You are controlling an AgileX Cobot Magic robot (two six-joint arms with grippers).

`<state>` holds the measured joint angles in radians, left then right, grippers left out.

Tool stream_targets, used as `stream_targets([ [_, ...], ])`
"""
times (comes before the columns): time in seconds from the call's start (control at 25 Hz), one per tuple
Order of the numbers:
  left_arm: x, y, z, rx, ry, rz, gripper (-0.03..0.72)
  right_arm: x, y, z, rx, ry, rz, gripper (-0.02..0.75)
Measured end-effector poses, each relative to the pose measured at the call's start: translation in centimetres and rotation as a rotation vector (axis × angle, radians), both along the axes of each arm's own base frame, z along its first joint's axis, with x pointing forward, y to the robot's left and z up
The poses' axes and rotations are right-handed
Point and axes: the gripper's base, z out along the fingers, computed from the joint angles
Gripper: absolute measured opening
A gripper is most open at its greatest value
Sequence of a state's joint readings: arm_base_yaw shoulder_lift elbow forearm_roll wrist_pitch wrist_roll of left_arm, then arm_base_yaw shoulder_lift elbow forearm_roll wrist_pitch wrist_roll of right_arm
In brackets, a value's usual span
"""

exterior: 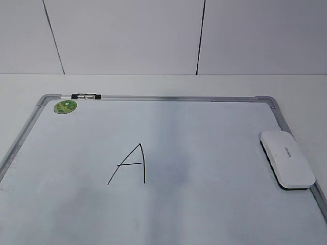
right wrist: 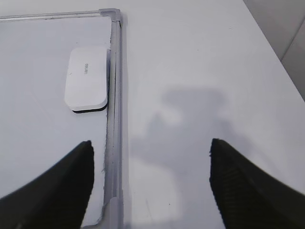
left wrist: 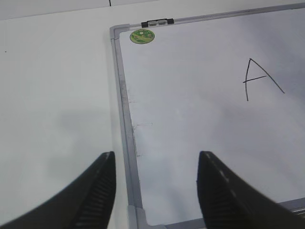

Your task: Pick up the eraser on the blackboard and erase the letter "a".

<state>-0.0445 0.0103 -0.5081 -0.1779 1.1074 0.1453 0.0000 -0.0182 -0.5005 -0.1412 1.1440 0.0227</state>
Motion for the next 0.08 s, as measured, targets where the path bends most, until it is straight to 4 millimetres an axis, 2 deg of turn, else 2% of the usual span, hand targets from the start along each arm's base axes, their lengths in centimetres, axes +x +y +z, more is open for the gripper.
stream_targets([
  [0.08,0.0,0.0,0.0,0.0,0.0,0.0,0.414,0.0,0.0,0.0,0.0,0.0,0.0,0.58],
])
